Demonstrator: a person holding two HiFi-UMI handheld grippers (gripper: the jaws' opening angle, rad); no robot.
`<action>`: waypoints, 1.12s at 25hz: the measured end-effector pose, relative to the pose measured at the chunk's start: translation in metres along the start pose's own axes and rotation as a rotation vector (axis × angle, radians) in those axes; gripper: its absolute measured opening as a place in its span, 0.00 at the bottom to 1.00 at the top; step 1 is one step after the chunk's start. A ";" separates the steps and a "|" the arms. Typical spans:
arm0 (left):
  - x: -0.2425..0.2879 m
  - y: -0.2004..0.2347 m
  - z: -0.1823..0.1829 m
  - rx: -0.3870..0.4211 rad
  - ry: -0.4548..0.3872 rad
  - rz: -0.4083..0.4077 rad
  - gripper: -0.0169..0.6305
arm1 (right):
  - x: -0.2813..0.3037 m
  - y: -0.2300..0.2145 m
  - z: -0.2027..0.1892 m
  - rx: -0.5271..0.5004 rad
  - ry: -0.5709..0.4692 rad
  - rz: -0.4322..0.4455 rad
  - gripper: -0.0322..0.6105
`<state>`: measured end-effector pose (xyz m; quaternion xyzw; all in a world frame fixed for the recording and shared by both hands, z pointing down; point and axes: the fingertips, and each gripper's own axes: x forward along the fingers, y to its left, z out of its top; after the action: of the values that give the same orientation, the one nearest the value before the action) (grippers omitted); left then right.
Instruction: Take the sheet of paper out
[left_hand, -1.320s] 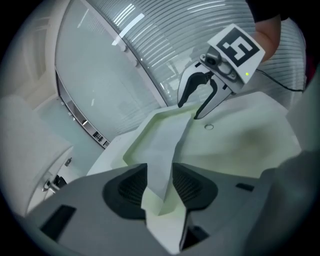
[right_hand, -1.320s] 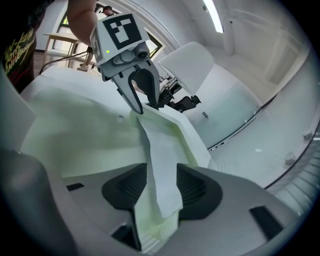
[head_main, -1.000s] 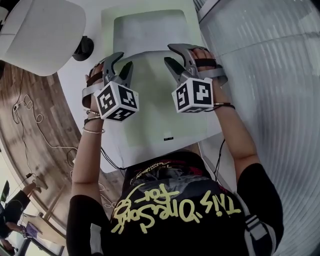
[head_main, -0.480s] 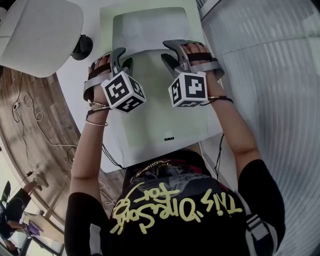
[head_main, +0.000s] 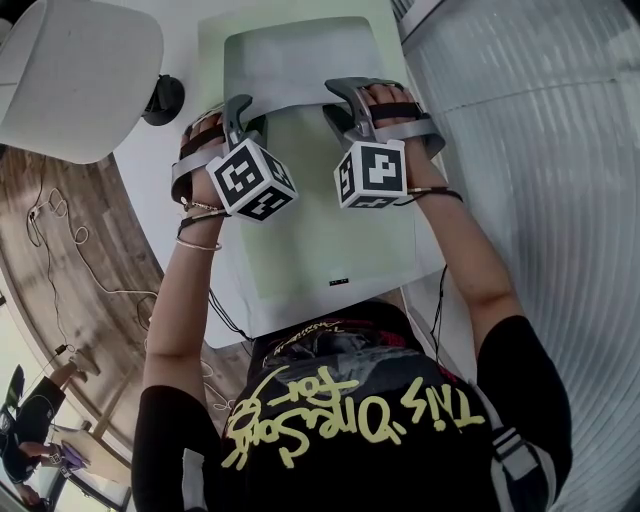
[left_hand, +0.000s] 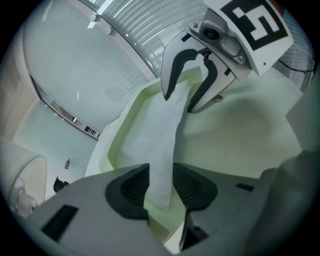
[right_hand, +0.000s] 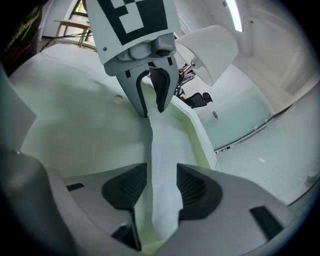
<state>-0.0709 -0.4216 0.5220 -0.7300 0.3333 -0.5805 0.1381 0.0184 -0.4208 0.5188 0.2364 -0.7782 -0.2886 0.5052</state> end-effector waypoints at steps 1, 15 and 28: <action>0.000 0.000 0.001 0.001 0.001 -0.001 0.25 | 0.001 -0.001 -0.001 0.001 0.006 -0.001 0.32; 0.008 0.002 0.002 0.013 0.008 0.030 0.21 | 0.016 -0.001 -0.007 -0.021 0.025 -0.020 0.32; 0.010 0.005 0.004 0.093 0.026 0.048 0.05 | 0.017 -0.003 -0.004 -0.054 0.023 -0.055 0.09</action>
<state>-0.0675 -0.4321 0.5253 -0.7069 0.3250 -0.6014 0.1816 0.0159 -0.4351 0.5289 0.2473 -0.7576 -0.3205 0.5120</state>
